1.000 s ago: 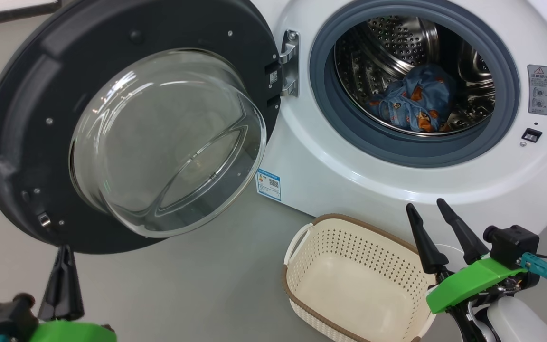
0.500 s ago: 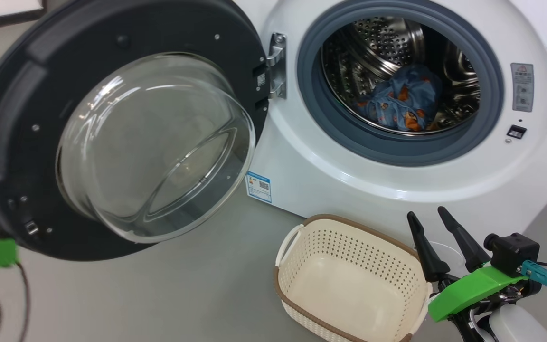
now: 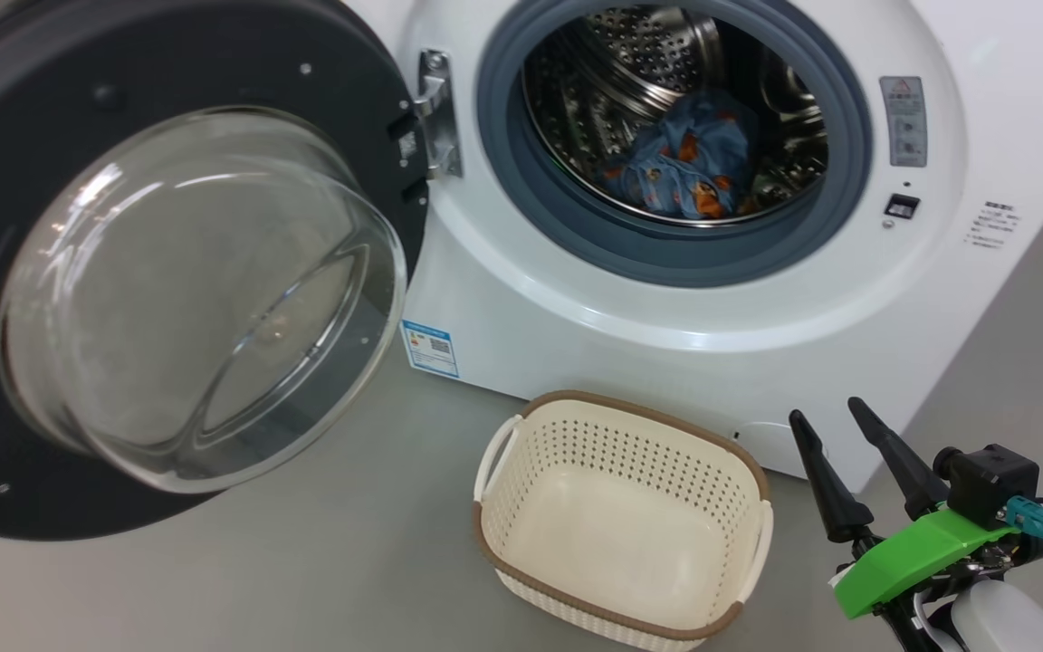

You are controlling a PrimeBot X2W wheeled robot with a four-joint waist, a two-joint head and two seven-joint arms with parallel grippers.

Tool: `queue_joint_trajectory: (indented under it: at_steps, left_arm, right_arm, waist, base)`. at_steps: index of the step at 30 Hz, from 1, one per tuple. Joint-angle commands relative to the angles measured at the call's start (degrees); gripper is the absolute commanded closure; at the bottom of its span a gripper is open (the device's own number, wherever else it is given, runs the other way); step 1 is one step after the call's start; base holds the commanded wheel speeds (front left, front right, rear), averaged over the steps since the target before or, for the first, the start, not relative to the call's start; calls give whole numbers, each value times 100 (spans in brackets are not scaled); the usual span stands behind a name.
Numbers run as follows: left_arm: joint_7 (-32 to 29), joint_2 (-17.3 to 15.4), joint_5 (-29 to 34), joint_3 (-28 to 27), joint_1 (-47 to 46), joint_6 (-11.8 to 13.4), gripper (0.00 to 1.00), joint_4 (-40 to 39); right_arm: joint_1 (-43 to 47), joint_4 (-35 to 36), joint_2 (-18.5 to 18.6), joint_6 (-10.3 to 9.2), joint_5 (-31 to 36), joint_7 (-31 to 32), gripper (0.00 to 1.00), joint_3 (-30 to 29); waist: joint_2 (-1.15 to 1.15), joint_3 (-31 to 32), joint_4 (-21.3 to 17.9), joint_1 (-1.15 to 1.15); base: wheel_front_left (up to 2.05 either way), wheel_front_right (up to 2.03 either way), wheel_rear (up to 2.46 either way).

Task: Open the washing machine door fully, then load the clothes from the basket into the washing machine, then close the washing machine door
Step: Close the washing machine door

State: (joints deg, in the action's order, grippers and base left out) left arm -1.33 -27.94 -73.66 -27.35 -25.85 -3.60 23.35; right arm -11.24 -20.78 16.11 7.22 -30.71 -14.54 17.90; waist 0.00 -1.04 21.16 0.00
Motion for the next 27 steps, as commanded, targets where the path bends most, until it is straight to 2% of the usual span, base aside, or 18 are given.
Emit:
queue_joint_trajectory:
  at_steps: [1, 7, 14, 20, 27]
  left_arm:
    - [-188, -380, -231, -249, -316, -55, 100, 208]
    - [-712, -634, -882, -594, -693, -145, 100, 1394]
    - [-968, -933, -1242, -915, -858, -246, 100, 2278]
    - [-1238, -1102, -1409, -1019, -937, -316, 100, 2856]
    - [-1763, -1172, -1390, -792, -1070, -358, 100, 3150]
  right_arm:
    - [-185, 119, 128, 26, 56, -46, 0, 95]
    - [-318, 126, 283, 26, 65, -46, 0, 148]
    - [-403, 141, 412, 26, 86, -46, 0, 105]
    - [-390, 169, 431, 26, 100, -46, 0, 54]
    - [-419, 168, 425, 26, 110, -46, 0, 35]
  waist:
    - [0, -134, -173, 0]
    - [0, -346, -398, 0]
    - [0, -593, -641, 0]
    - [0, -692, -779, 0]
    - [0, -718, -828, 0]
  base:
    - [0, 0, 0]
    - [0, 0, 0]
    - [0, 0, 0]
    - [0, 0, 0]
    - [0, 0, 0]
